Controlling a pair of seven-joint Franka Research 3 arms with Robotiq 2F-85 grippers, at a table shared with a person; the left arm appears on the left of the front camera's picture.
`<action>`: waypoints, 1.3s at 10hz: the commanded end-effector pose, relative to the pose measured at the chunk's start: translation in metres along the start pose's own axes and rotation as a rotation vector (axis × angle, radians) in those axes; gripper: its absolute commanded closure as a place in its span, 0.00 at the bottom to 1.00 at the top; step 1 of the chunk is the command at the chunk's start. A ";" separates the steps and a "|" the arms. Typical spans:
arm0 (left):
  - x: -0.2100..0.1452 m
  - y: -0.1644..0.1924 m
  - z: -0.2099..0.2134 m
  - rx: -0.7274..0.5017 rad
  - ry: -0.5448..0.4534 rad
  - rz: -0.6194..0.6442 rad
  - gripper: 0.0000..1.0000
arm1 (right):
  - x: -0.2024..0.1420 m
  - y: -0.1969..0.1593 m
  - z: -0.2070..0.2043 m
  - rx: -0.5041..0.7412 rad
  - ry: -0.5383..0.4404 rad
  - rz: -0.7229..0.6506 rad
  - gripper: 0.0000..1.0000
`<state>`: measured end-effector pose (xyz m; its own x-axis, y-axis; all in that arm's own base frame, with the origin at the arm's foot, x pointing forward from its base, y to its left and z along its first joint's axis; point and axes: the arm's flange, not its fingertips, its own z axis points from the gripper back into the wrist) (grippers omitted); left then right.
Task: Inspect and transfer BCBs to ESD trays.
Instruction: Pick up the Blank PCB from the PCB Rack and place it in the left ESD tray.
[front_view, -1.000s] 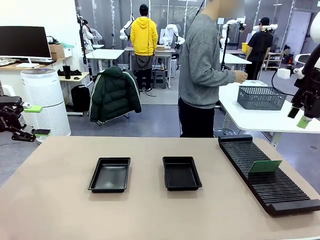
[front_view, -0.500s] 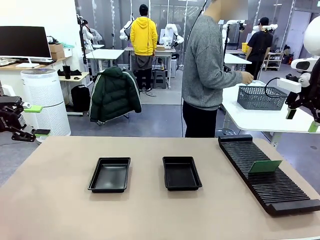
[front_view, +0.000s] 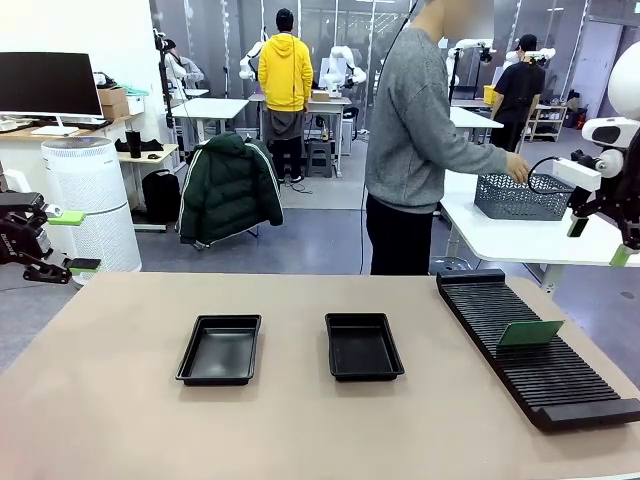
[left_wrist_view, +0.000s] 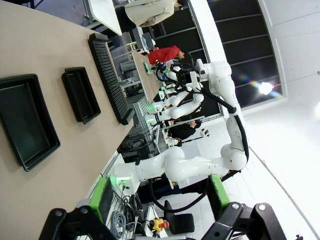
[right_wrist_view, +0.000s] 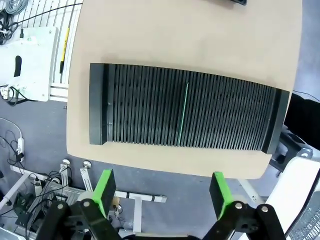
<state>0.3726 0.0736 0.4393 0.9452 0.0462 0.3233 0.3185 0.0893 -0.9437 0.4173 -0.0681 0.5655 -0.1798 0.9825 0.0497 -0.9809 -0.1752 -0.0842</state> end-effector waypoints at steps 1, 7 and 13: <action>0.000 -0.001 0.000 -0.001 0.000 0.001 0.00 | 0.000 -0.001 0.002 0.020 0.006 0.009 0.00; 0.000 -0.001 0.000 -0.001 0.000 0.001 0.00 | 0.008 -0.016 -0.055 -0.056 -0.020 0.059 0.00; 0.000 -0.001 0.000 -0.001 0.000 0.001 0.00 | 0.010 -0.018 -0.115 -0.098 0.000 0.117 0.00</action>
<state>0.3726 0.0736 0.4393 0.9451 0.0462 0.3234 0.3185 0.0893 -0.9437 0.4425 -0.0452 0.4659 -0.2481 0.9684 0.0255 -0.9600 -0.2422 -0.1405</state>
